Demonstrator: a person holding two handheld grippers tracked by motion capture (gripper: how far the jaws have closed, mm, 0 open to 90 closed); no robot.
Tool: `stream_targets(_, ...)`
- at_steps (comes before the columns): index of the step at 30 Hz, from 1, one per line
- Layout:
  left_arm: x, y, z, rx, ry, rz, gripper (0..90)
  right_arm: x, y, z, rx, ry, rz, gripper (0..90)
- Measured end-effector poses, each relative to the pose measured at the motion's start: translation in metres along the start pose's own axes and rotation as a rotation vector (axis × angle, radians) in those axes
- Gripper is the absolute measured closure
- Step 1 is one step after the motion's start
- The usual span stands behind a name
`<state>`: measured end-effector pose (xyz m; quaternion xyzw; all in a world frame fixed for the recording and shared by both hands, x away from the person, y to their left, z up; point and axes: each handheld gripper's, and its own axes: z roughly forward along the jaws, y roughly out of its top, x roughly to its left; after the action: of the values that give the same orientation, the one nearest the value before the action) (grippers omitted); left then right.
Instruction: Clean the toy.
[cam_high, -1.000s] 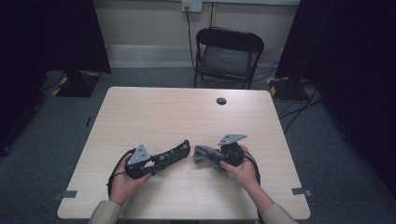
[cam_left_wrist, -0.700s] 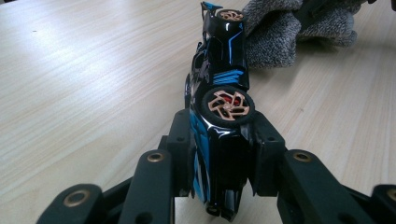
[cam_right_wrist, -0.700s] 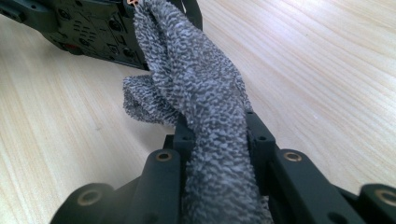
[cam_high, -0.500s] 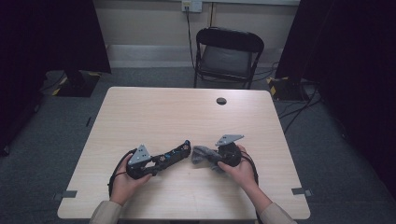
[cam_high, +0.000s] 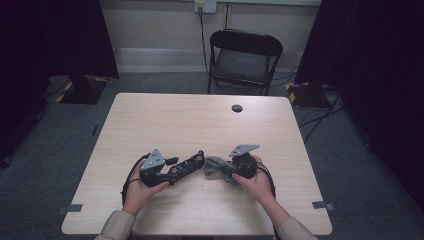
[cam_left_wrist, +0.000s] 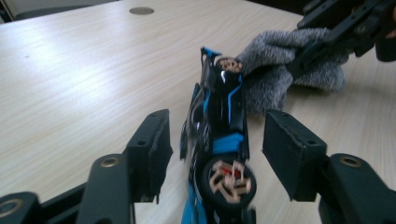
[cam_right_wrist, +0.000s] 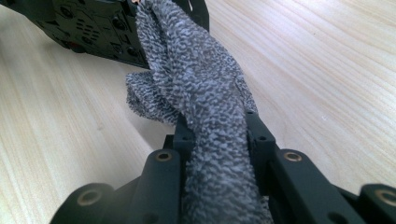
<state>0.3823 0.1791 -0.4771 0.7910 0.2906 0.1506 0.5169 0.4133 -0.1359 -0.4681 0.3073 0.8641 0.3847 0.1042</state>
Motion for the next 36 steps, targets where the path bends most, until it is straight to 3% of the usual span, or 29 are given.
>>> stream_targets(6, 0.002, 0.012, 0.005, -0.008, 0.001, -0.014, 42.0, -0.001, -0.001, 0.000, 0.001, 0.002, 0.002, 71.9)
stream_targets(9, 0.005, 0.015, 0.005, -0.028, 0.002, -0.054, 43.8, -0.001, -0.001, 0.000, 0.000, 0.006, 0.005, 71.9)
stream_targets(18, 0.005, 0.015, 0.015, 0.018, -0.039, -0.093, 45.1, 0.000, -0.001, 0.000, 0.005, 0.012, -0.003, 71.8)
stream_targets(25, 0.002, 0.008, 0.020, 0.018, -0.032, -0.066, 50.0, 0.012, 0.003, -0.002, 0.004, 0.042, -0.041, 71.8)
stream_targets(27, 0.000, 0.009, 0.018, 0.012, -0.019, -0.029, 52.6, 0.014, 0.004, -0.002, 0.006, 0.046, -0.059, 71.8)
stream_targets(30, -0.003, 0.010, 0.016, 0.014, -0.030, -0.011, 58.0, 0.017, 0.003, 0.001, 0.015, 0.052, -0.068, 71.8)
stream_targets(36, -0.007, 0.011, 0.016, 0.019, -0.020, 0.013, 59.1, 0.028, 0.004, 0.000, 0.047, 0.074, -0.135, 72.1)
